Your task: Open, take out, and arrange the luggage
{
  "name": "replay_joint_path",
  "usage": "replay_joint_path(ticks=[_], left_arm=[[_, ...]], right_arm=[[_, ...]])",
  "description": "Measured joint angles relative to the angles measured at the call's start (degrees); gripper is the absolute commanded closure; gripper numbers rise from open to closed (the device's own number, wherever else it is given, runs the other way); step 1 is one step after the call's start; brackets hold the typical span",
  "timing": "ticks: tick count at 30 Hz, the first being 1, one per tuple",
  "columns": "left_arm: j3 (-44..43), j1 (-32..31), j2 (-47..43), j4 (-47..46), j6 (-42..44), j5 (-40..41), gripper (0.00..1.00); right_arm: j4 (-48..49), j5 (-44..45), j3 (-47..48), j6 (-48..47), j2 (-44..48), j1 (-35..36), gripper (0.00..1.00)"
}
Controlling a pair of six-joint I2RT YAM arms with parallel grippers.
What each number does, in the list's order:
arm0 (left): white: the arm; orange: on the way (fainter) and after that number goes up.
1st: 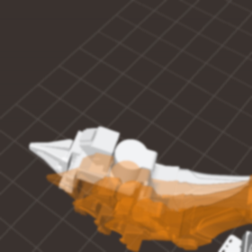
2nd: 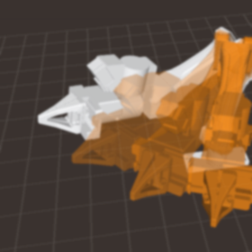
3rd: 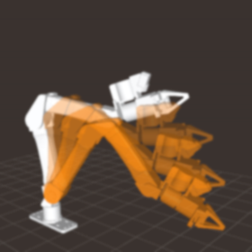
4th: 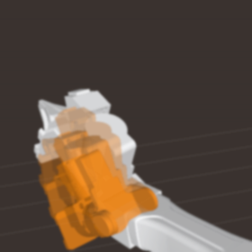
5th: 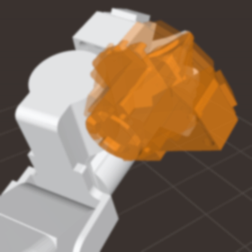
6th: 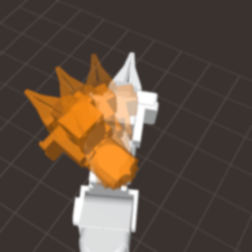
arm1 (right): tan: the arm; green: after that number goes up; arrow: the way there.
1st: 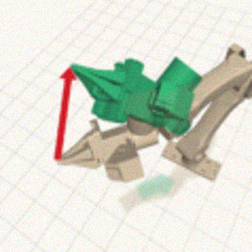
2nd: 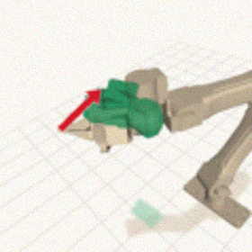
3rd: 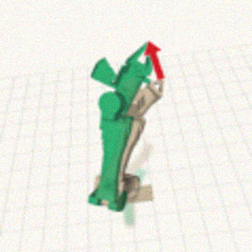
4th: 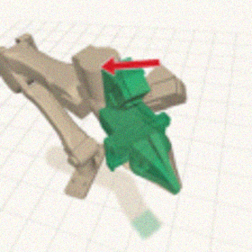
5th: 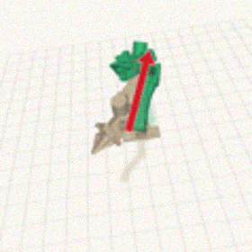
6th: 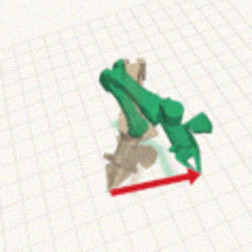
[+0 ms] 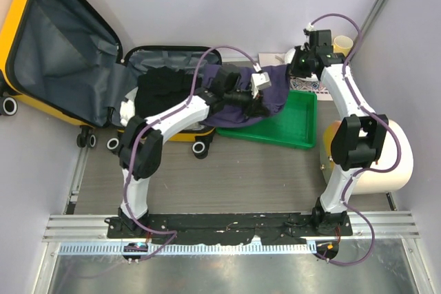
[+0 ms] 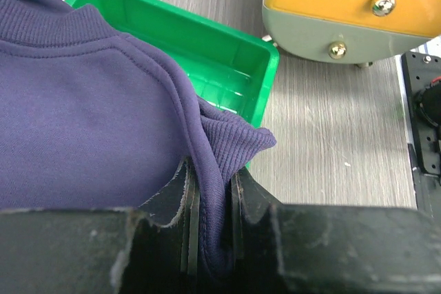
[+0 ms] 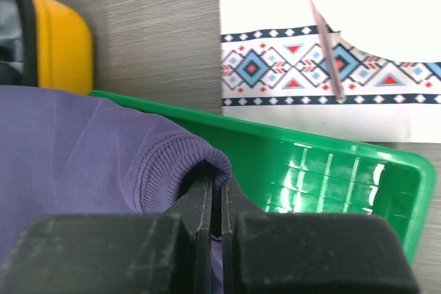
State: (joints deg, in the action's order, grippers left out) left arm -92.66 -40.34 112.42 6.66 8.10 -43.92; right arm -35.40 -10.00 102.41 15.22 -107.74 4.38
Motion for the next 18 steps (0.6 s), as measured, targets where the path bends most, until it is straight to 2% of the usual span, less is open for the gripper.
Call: replay_joint_path(ticks=[11,12,13,14,15,16,18], left_arm=[[-6.36,-6.88,12.37,-10.54,-5.05,2.93,1.0],[-6.62,-7.67,13.35,-11.76,-5.53,3.43,0.97],[-6.62,-8.26,14.25,-12.85,-6.21,4.04,0.9],[-6.62,-8.66,15.12,-13.81,-6.75,4.48,0.79],[-6.62,-8.9,15.98,-14.53,-7.28,5.01,0.58],[-6.62,-9.09,16.5,-14.91,-7.52,5.53,0.46],[-6.62,-9.31,17.49,-14.88,-7.96,6.51,0.29]], right_arm=[[-0.9,2.27,-3.82,-9.09,0.09,-7.06,0.99],[-0.92,2.71,-4.09,-10.01,0.09,-7.34,0.96],[-1.07,3.08,-4.33,-10.8,0.09,-7.65,0.85],[-1.22,3.28,-4.52,-11.43,0.09,-7.85,0.81],[-1.6,3.41,-4.66,-12.22,-0.02,-7.93,0.76],[-1.99,3.5,-4.66,-12.61,-0.24,-7.93,0.61],[-2.19,3.65,-4.55,-13.55,-1.01,-7.93,0.5]])
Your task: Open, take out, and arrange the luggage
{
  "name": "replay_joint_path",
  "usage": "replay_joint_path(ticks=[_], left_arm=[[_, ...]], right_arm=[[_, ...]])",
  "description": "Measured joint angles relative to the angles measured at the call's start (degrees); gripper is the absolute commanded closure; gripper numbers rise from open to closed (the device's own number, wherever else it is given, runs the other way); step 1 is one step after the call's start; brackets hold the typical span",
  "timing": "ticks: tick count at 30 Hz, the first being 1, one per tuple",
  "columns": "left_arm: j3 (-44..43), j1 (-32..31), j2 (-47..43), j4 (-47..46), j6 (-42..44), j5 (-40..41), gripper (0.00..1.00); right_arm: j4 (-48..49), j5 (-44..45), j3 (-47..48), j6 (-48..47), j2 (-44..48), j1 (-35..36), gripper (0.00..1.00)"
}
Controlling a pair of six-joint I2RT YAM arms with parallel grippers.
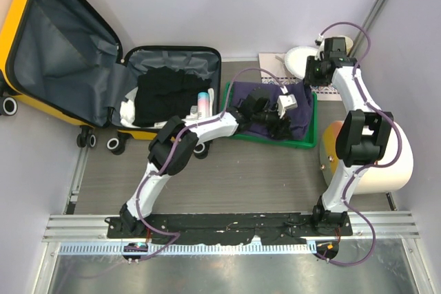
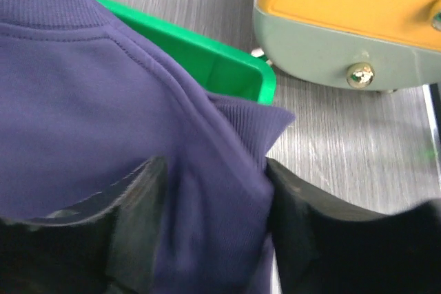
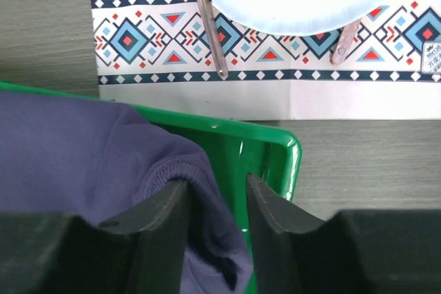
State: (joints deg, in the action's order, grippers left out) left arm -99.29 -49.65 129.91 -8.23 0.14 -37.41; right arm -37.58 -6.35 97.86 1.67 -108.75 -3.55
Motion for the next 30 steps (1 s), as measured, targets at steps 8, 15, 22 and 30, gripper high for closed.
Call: replay_joint_path(ticks=[8,15,22,30], left_arm=[[-0.96,2.56,-0.94,8.74,-1.55,1.14,0.19],[-0.96,11.67,-14.99,18.67,-2.89,-0.9,0.16],[-0.98,31.06,-29.4,25.88,-1.73,0.07,0.13],[5.55,45.07,-28.79,35.8,8.48,7.98,0.12]], right_arm=[[-3.28,0.46,5.05,-1.57,-5.18,0.07,0.24],[-2.36,-0.35,7.72,0.55,-2.95,1.36,0.17],[4.87,-0.52,7.63,1.4,2.05,9.44,0.03],[14.71,-10.54,8.0,1.7,5.05,19.41,0.06]])
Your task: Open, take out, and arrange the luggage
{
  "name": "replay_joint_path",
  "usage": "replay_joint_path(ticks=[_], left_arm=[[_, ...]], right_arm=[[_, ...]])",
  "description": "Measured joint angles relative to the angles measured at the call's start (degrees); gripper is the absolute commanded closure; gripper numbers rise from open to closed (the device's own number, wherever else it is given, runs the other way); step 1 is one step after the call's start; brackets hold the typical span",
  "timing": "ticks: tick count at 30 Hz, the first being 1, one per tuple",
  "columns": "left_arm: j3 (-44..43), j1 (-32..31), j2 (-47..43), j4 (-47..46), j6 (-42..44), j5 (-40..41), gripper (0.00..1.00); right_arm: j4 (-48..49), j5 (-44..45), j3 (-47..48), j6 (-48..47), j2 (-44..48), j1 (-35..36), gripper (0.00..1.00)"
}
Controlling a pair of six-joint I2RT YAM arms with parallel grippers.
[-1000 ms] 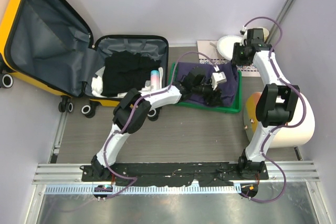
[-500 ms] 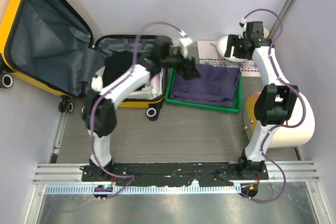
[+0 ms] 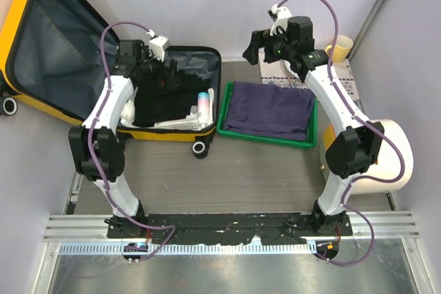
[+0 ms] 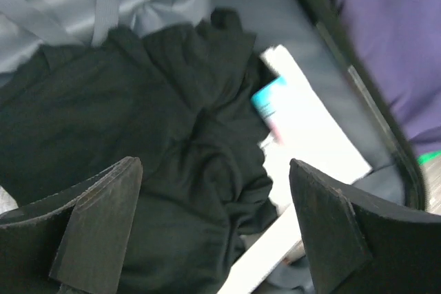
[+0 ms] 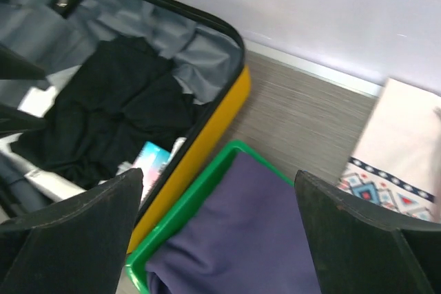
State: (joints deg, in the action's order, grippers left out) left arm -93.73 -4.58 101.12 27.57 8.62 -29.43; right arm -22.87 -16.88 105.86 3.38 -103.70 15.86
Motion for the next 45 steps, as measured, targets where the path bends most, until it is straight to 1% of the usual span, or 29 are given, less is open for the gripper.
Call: replay_joint_path(ticks=[4,5,8,12,16,20,22,23,28,31,35,38,45], left_arm=[[-4.39,2.43,5.35,8.15,6.36,-0.11,0.15],[-4.7,3.06,5.86,8.79,6.8,-0.11,0.18],[-5.33,6.32,7.28,12.63,7.93,-0.42,0.21],[-5.29,11.47,7.5,18.69,9.97,-0.85,0.19],[-1.33,14.47,5.84,22.91,11.89,-0.48,0.13],[4.7,14.86,3.3,25.46,12.74,0.5,0.12],[6.56,14.86,2.95,25.77,12.5,0.5,0.13],[7.23,14.86,2.91,25.59,12.33,0.37,0.14],[8.04,14.86,2.78,23.47,9.77,-0.13,0.15],[8.44,14.99,2.29,21.51,8.02,0.0,0.14],[10.34,15.1,0.68,18.91,6.1,1.49,0.12],[11.65,15.1,0.17,17.57,4.74,2.54,0.12],[12.55,15.1,1.44,15.5,1.99,4.81,0.12]], right_arm=[[1.51,-7.72,1.57,2.62,-3.21,-0.92,0.12],[1.88,-8.68,1.88,3.06,-4.35,-0.9,0.14],[2.43,-10.93,2.56,4.52,-8.33,-0.35,0.17],[2.34,-13.42,2.82,5.09,-12.7,2.49,0.2],[2.12,-15.54,4.26,5.07,-16.22,7.23,0.2],[2.23,-16.96,5.73,4.85,-18.27,11.61,0.21],[2.25,-17.2,7.54,4.44,-19.8,14.23,0.23],[2.47,-17.18,8.63,4.31,-20.76,15.34,0.26],[3.56,-16.33,14.56,4.98,-26.67,20.31,0.29],[4.42,-14.45,15.52,6.43,-29.4,22.64,0.28],[4.39,-11.19,15.52,8.07,-32.54,25.42,0.22],[4.07,-8.0,15.47,8.92,-34.25,26.88,0.22],[4.0,-4.35,15.47,9.25,-35.17,27.63,0.23]])
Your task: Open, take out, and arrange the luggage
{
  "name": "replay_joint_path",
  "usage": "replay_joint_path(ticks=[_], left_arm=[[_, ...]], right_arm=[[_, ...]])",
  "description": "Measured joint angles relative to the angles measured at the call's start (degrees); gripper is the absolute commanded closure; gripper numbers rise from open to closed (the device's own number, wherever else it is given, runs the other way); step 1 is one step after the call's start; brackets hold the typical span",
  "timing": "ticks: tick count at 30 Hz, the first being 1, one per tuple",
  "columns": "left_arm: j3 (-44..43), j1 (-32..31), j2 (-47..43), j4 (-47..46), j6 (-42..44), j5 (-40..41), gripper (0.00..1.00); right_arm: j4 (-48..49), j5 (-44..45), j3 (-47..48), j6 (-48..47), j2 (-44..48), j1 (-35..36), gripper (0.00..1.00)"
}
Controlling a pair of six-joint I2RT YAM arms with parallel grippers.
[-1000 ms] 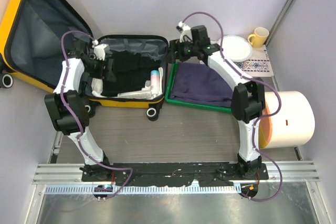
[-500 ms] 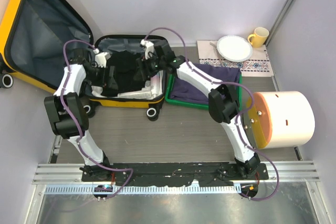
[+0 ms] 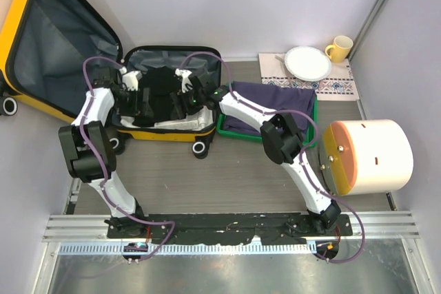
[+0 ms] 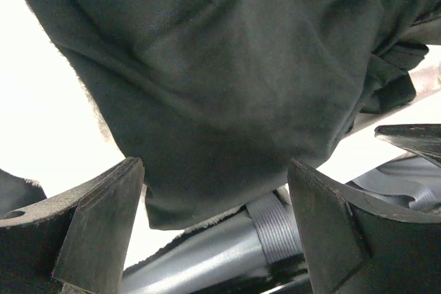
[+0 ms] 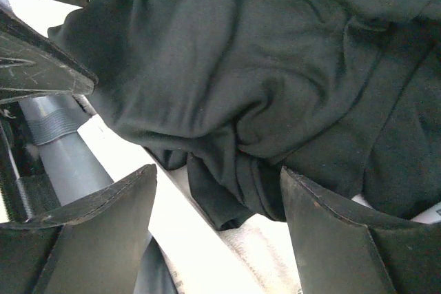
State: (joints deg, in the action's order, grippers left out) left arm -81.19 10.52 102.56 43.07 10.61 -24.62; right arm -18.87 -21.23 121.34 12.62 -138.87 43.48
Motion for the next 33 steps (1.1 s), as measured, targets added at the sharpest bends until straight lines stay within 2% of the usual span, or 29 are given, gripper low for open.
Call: replay_joint_path(ticks=[7,9,13,14,15,17,18,20,23,28,33], left_arm=[[0.0,0.0,1.95,-0.83,-2.82,1.11,0.09],[0.07,0.0,1.86,-0.83,-3.43,1.6,0.13],[2.27,0.0,0.63,-0.83,-6.03,3.37,0.16],[3.08,0.0,0.07,-1.03,-6.64,3.63,0.19],[3.96,0.0,-0.68,-1.31,-7.52,3.63,0.3],[5.4,0.0,-1.95,-1.97,-9.14,3.32,0.42],[5.81,0.0,-2.36,-2.16,-9.79,2.43,0.54],[5.86,0.02,-2.51,-2.36,-11.17,0.68,0.65],[5.42,0.11,-2.54,-2.8,-12.66,-1.73,0.87],[1.6,0.11,-2.67,-3.1,-13.94,-4.15,0.99],[-4.61,0.11,-2.67,-3.02,-16.11,-5.64,1.0]], right_arm=[[0.0,1.66,-0.17,-0.74,-0.02,-0.28,0.27],[0.15,1.44,-0.35,-1.97,0.0,-0.46,0.28],[1.84,0.31,-1.97,-4.74,0.55,-0.74,0.27],[2.12,0.09,-2.19,-5.27,0.63,-0.74,0.26],[2.4,-0.11,-2.34,-5.86,0.66,-0.76,0.25],[2.71,-0.55,-2.54,-6.84,0.68,-0.76,0.21],[2.89,-0.96,-2.75,-7.43,0.85,-0.76,0.18],[3.02,-1.22,-3.13,-8.11,1.22,-0.76,0.17],[3.56,-1.55,-3.76,-9.44,1.92,-0.96,0.16],[5.44,-1.95,-5.46,-10.56,3.82,-2.16,0.12],[11.67,-3.21,-11.54,-12.35,8.68,-3.87,0.07]])
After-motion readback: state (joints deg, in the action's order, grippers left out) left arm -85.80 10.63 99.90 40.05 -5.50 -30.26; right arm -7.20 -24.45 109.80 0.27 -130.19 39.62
